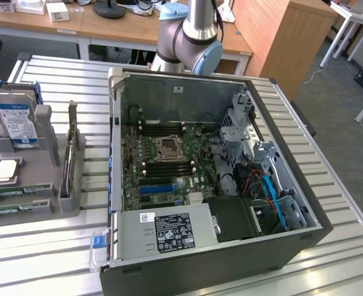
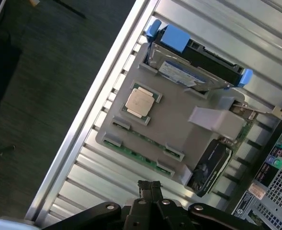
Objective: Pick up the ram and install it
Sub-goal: 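Pick up the ram and move it above insertion slot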
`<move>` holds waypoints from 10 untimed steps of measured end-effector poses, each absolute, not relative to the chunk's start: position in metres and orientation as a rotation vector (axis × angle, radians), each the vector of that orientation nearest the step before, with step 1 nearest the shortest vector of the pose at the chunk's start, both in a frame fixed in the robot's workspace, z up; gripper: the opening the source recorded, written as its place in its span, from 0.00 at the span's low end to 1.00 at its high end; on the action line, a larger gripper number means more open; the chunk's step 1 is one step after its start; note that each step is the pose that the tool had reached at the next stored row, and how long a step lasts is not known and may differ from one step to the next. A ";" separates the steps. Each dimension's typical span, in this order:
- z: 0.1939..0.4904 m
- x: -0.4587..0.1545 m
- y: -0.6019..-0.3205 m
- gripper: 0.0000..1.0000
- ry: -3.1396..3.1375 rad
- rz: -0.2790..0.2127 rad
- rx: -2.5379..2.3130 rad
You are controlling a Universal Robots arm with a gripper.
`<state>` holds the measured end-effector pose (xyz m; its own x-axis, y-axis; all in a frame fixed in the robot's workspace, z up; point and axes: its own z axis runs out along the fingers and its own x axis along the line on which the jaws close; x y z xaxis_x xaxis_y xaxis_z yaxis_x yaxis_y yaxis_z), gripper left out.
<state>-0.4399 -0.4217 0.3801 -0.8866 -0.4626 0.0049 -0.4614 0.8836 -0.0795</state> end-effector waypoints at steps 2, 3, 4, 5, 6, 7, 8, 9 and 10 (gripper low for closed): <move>0.380 -0.441 -0.422 0.11 3.031 -0.129 -0.762; 0.380 -0.441 -0.422 0.11 3.029 -0.132 -0.772; 0.380 -0.441 -0.422 0.11 3.027 -0.136 -0.781; 0.380 -0.442 -0.422 0.11 3.025 -0.139 -0.790; 0.380 -0.442 -0.422 0.11 3.022 -0.143 -0.799; 0.380 -0.442 -0.422 0.11 3.020 -0.147 -0.808; 0.380 -0.443 -0.421 0.11 3.018 -0.151 -0.817; 0.380 -0.443 -0.421 0.11 3.016 -0.155 -0.826; 0.379 -0.443 -0.421 0.11 3.014 -0.160 -0.835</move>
<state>-0.4435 -0.4214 0.3795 -0.8576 -0.5140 0.0178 -0.5130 0.8524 -0.1010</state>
